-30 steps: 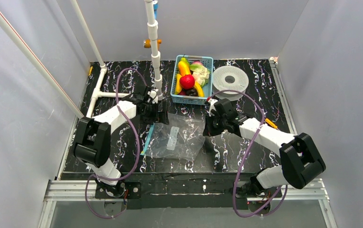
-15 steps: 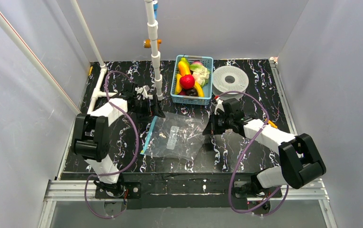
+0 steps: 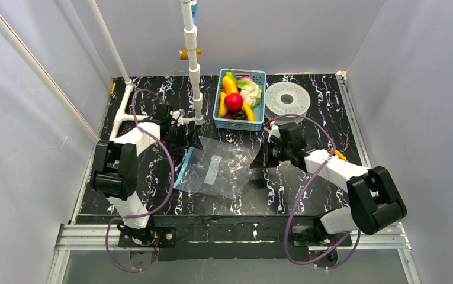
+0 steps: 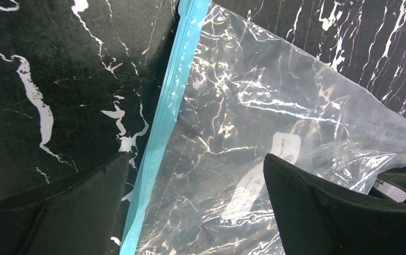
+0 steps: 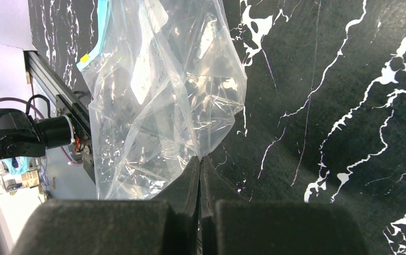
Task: Place the food in the zip-top bag and seal the zipper
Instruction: Pick up the zipper food storage bag at the center of the board.
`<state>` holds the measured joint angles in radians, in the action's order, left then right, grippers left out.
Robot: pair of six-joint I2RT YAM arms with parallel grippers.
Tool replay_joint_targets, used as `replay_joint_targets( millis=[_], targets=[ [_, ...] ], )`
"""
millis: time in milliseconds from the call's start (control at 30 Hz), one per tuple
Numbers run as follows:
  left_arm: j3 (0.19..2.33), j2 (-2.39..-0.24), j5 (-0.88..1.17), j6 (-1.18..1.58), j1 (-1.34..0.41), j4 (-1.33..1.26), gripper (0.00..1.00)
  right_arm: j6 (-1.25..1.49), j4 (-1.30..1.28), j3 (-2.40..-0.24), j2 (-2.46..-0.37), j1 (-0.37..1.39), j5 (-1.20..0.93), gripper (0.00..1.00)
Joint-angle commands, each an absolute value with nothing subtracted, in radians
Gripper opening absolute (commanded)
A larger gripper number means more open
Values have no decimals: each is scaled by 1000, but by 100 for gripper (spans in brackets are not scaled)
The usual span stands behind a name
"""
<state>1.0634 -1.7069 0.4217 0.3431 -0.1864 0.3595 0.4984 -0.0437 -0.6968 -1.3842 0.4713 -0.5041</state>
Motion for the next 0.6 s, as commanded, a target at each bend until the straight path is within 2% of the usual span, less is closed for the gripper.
replay_joint_targets(
  millis=[0, 167, 333, 567],
  targets=[
    [1087, -1719, 483, 339, -195, 375, 97, 516, -10, -679, -1365, 466, -550, 1],
    [1082, -1686, 480, 341, -222, 371, 79, 517, -10, -672, -1358, 466, -549, 1],
    [1070, -1664, 496, 342, -235, 353, 70, 521, -10, -670, -1361, 466, -562, 1],
    [1084, -1721, 553, 353, -244, 357, 67, 517, -25, -686, -1359, 466, -563, 1]
  ],
)
